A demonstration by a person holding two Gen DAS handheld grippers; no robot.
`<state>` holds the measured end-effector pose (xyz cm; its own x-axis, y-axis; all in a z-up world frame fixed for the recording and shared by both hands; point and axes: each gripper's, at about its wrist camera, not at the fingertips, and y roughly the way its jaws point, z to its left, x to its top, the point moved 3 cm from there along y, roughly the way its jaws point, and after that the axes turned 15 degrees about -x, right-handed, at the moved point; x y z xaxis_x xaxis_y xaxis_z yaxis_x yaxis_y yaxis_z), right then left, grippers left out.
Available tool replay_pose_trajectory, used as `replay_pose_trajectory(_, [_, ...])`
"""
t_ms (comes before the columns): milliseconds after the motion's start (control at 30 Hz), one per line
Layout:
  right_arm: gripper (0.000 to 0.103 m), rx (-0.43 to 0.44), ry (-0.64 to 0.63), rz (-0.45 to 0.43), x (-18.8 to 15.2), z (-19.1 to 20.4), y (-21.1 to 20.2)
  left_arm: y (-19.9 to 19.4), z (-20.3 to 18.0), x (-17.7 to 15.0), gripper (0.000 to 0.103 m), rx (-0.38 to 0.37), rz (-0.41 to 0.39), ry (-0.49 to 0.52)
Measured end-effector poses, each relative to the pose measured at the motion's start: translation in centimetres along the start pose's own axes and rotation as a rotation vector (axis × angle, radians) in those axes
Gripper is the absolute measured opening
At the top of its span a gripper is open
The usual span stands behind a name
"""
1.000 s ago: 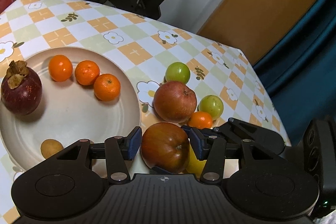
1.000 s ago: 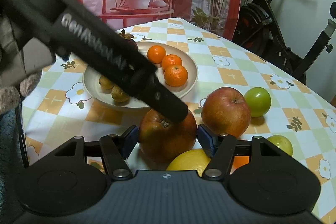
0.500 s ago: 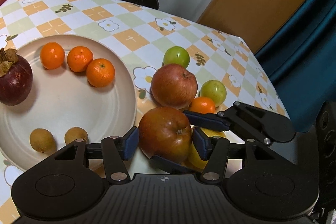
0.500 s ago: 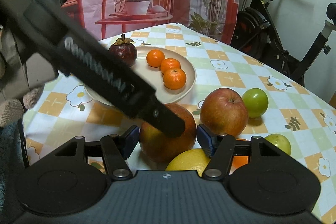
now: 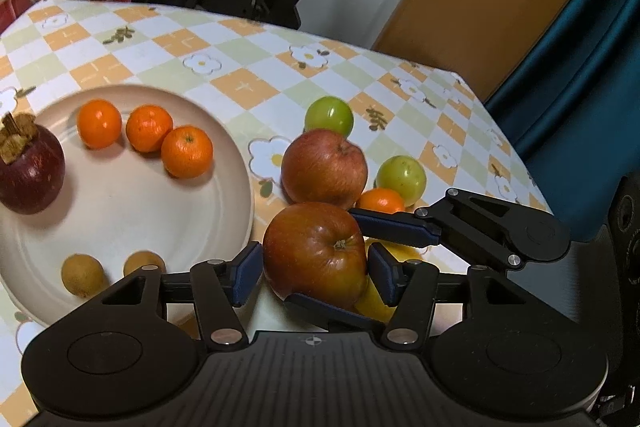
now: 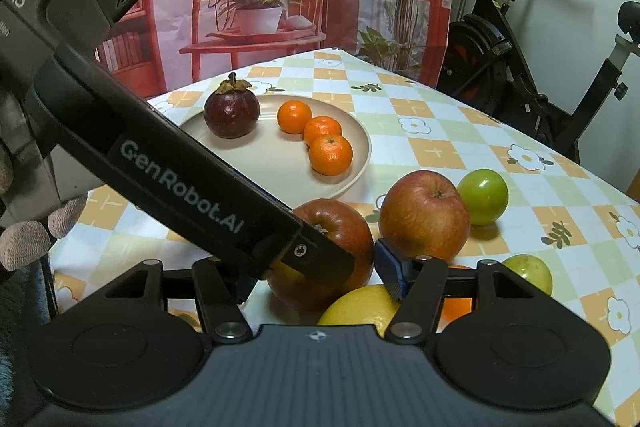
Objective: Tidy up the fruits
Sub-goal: 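Close the left tool around the red apple and lift it, then carry the red apple with the left tool over the plate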
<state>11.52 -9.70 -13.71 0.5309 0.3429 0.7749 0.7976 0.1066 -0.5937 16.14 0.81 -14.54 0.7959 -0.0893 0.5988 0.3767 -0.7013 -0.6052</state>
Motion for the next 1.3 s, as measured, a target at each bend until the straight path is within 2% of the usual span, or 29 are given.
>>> replay_pose_trajectory(333, [0.063, -0.004, -0.001, -0.049, 2.5, -0.1, -1.2, -2.8, -0.3, 1.6, 0.06, -0.002, -0.07, 0.008])
replay_pose_trajectory(633, [0.063, 0.013, -0.026, -0.066, 4.9, 0.6, -0.8, -4.7, 0.9, 3.1, 0.06, 0.001, -0.099, -0.01])
replay_pose_trajectory(867, [0.063, 0.042, -0.022, -0.063, 7.1, 1.4, 1.0, -6.5, 4.3, 4.4, 0.06, 0.003, -0.107, -0.06])
replay_pose_trajectory(1067, [0.063, 0.082, -0.036, -0.052, 9.0, 3.5, 3.5, -7.5, 7.4, 4.7, 0.06, 0.049, -0.102, -0.101])
replay_pose_trajectory(1300, [0.062, 0.128, -0.047, 0.005, 9.6, 5.9, 6.5, -7.4, 10.1, 4.2, 0.059, 0.074, -0.082, -0.136])
